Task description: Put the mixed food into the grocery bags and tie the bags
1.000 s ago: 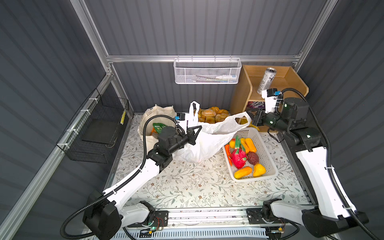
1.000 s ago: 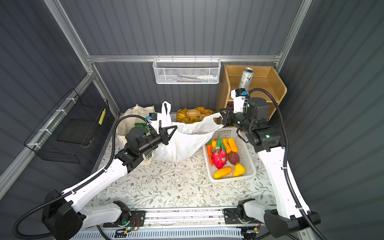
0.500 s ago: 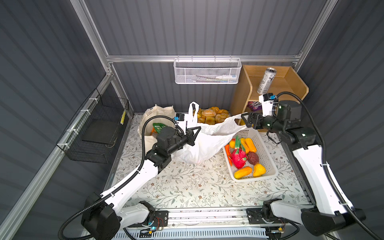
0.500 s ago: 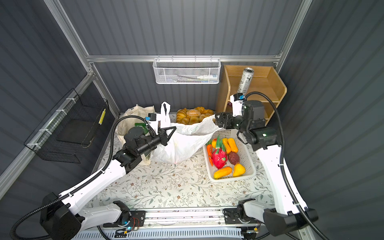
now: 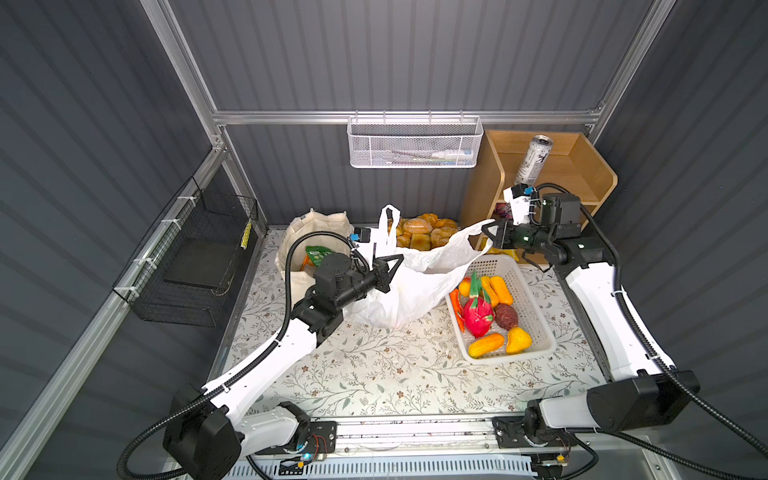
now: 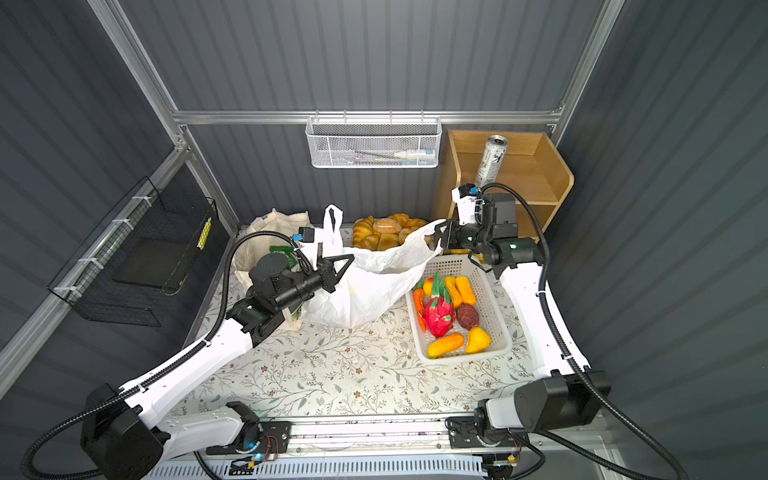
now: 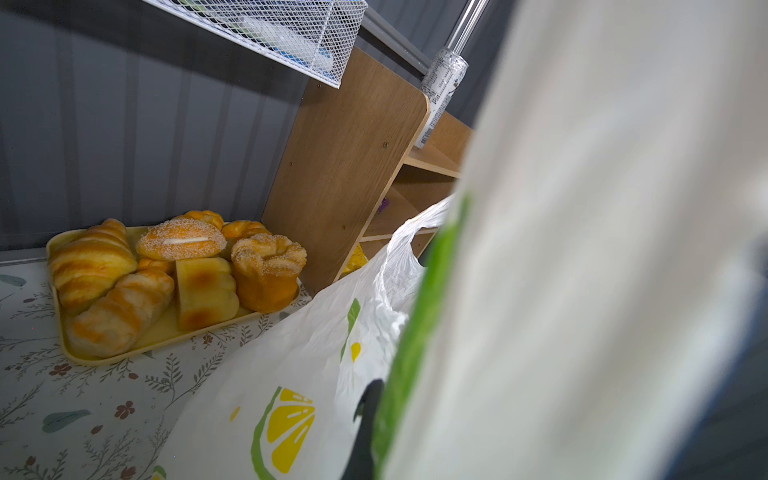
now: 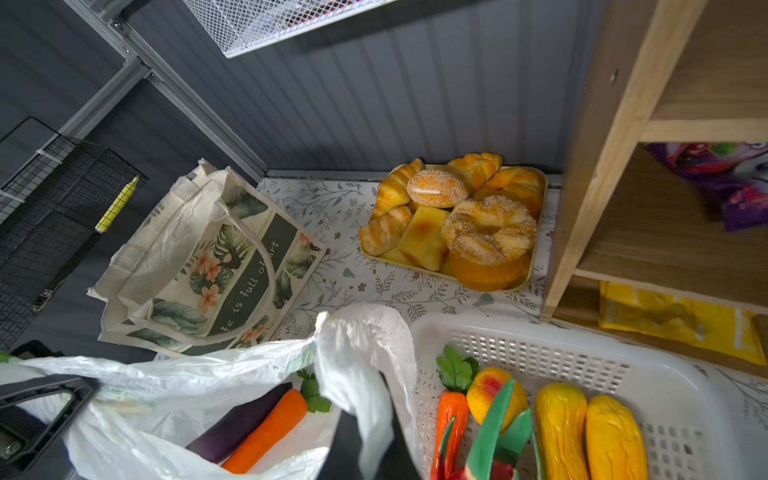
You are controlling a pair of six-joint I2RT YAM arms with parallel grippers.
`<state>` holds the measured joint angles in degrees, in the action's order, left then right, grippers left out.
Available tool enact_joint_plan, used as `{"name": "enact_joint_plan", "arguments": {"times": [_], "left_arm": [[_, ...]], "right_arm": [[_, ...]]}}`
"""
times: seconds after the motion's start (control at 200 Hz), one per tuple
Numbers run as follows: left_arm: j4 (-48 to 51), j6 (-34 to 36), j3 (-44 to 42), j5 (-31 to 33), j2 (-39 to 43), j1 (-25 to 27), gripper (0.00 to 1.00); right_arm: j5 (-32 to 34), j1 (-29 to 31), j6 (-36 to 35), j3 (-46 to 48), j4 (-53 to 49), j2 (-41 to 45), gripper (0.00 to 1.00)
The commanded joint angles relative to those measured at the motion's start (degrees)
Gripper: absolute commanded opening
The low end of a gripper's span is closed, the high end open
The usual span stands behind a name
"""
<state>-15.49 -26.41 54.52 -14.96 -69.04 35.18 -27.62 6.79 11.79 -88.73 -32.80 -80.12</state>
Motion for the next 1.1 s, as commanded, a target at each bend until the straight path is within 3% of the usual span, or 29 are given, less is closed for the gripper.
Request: {"name": "enact_joint_plan", "arguments": {"times": [0.0,0.155,0.29,0.445,0.645,0.866,0.986,1.096], "left_arm": [[-1.5,0.1,1.7,-0.1,-1.4,-0.5,0.00],[1.5,1.4,6.2,-0.9,-3.1,-0.8,0.00],[6.5,4.4,4.6,4.3,-3.2,-1.2,0.00],[3.1,4.7,-2.5,11.8,-3.4,-1.7,0.00],[3.3,5.4,-3.2,17.2,-2.6,-1.7,0.00],[4.0,4.6,-1.2,14.1,-3.1,-1.7,0.00],[7.1,3.4,2.2,10.6,-4.3,-1.7,0.00],[15.7,5.6,9.1,7.1,-6.6,-1.7,0.00]], "right_arm": [[-1.8,-0.3,1.9,-2.4,0.9,4.5,0.00],[-3.7,0.7,6.3,-4.6,-0.9,9.5,0.00],[0.1,7.5,9.8,0.9,1.0,12.6,0.00],[5.8,16.8,9.6,6.3,3.4,10.2,0.00],[12.5,19.4,7.3,2.1,0.1,6.6,0.00],[15.4,21.4,5.2,-0.7,-2.0,4.1,0.00],[22.6,28.6,1.9,-5.8,-4.1,4.8,0.00],[23.9,32.2,1.9,-11.2,-7.5,3.7,0.00]]}}
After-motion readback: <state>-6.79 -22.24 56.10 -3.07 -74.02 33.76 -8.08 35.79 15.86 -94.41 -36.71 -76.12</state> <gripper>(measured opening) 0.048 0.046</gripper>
